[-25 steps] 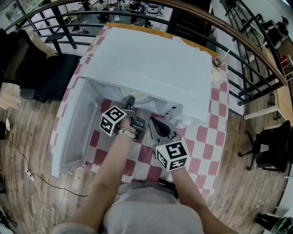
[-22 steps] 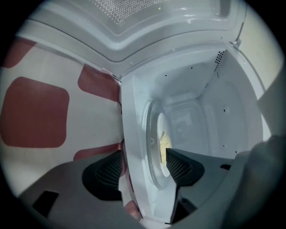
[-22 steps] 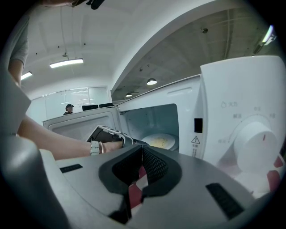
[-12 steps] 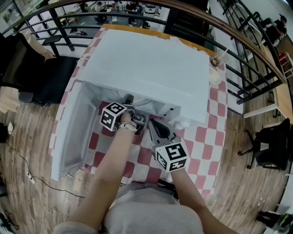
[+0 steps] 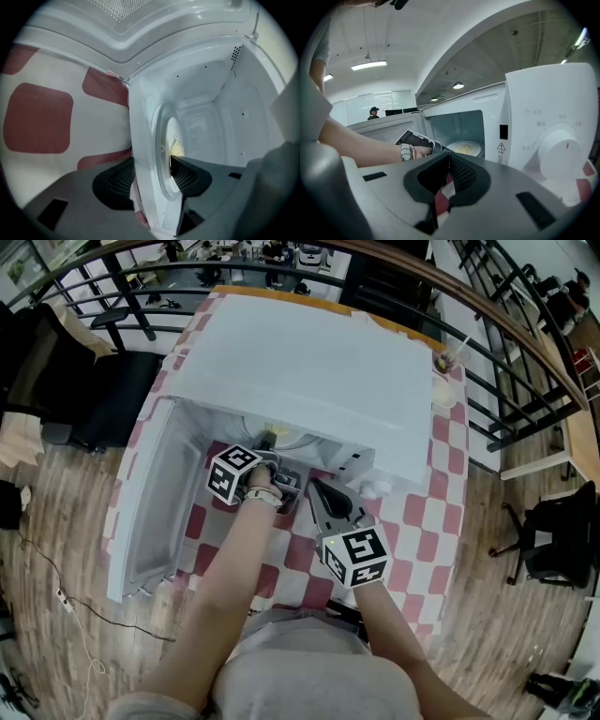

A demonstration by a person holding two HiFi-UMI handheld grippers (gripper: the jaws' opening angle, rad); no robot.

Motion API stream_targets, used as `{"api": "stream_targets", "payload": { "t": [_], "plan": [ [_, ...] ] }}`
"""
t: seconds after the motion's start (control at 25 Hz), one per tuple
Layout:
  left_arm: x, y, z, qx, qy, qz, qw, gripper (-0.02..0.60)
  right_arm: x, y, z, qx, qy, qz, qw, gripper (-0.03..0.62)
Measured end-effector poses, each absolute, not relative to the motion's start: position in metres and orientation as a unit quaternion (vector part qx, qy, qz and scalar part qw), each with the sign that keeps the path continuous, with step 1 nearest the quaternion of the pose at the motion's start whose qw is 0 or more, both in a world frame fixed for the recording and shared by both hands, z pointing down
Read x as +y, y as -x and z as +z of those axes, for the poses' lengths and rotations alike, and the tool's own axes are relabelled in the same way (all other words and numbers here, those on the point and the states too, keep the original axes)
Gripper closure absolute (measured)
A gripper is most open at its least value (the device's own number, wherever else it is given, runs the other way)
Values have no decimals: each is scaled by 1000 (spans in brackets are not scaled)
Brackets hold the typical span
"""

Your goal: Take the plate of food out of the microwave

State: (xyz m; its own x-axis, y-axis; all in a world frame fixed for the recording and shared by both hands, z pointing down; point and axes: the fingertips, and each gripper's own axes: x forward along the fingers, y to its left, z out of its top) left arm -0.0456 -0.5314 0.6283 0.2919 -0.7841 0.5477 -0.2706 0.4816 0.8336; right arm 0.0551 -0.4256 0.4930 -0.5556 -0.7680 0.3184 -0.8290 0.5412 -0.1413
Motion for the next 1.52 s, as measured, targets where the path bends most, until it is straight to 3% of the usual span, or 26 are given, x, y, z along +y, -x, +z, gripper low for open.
{"api": "stream_targets", "payload": {
  "t": [0.68, 1.2, 1.32, 1.52],
  "plan": [
    [-516, 49, 615, -553, -472, -196, 658, 466, -411, -48, 479, -877, -452, 120, 108, 568],
    [-512, 50, 609, -544, -461, -222, 665, 502, -407, -55, 478, -875, -458, 123, 102, 568],
    [-512, 49, 605, -541, -461, -228, 666, 548, -407, -57, 477, -874, -459, 124, 99, 568],
    [-510, 48, 598, -530, -470, -245, 662, 565, -405, -55, 474, -876, -457, 123, 95, 568]
  ]
}}
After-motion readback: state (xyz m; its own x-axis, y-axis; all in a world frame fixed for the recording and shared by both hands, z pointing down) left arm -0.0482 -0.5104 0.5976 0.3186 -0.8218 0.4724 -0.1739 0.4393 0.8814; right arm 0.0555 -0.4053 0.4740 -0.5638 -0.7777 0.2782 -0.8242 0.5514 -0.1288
